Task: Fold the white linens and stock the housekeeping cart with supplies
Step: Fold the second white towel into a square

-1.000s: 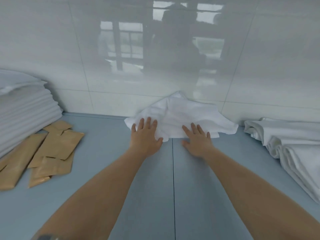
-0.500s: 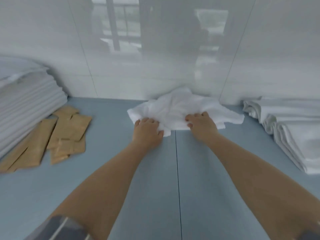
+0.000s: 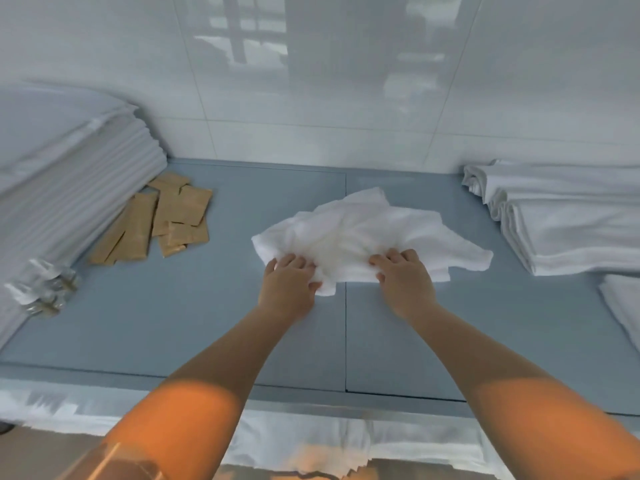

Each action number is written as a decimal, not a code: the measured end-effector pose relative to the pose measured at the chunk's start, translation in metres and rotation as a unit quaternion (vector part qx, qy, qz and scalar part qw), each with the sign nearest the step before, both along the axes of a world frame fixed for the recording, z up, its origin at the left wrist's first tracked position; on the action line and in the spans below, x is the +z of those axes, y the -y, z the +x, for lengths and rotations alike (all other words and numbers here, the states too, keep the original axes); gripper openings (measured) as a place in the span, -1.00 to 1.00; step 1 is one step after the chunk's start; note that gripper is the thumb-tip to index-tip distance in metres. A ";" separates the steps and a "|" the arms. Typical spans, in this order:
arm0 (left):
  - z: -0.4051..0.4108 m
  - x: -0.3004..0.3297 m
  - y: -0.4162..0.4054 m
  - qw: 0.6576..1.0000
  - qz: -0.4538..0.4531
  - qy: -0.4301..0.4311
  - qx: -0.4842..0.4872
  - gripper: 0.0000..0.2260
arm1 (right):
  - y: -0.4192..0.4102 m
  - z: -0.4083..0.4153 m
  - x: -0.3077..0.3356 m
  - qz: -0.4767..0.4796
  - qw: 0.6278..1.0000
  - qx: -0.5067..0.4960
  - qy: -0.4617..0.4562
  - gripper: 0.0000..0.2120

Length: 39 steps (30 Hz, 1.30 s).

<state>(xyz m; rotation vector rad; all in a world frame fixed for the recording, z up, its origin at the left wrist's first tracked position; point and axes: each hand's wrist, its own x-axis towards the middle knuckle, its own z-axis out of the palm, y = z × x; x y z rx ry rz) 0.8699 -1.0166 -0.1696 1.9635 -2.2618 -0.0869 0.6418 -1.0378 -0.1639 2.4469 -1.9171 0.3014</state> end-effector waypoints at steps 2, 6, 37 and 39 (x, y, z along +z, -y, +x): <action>-0.002 0.001 -0.025 1.000 0.008 -0.006 0.007 -0.60 | -0.026 -0.001 0.003 0.002 1.000 0.002 -0.005 -0.67; -0.010 0.003 -0.076 1.000 0.025 -0.015 0.009 -0.59 | -0.076 -0.010 0.007 0.011 1.000 0.012 -0.010 -0.64; -0.068 0.071 -0.110 0.988 0.016 -0.147 -0.039 -0.74 | -0.133 -0.045 0.067 0.060 0.983 -0.108 0.138 -0.44; -0.066 0.063 -0.121 0.991 0.044 -0.110 -0.064 -0.77 | -0.135 -0.061 0.064 0.086 0.970 -0.177 0.144 -0.42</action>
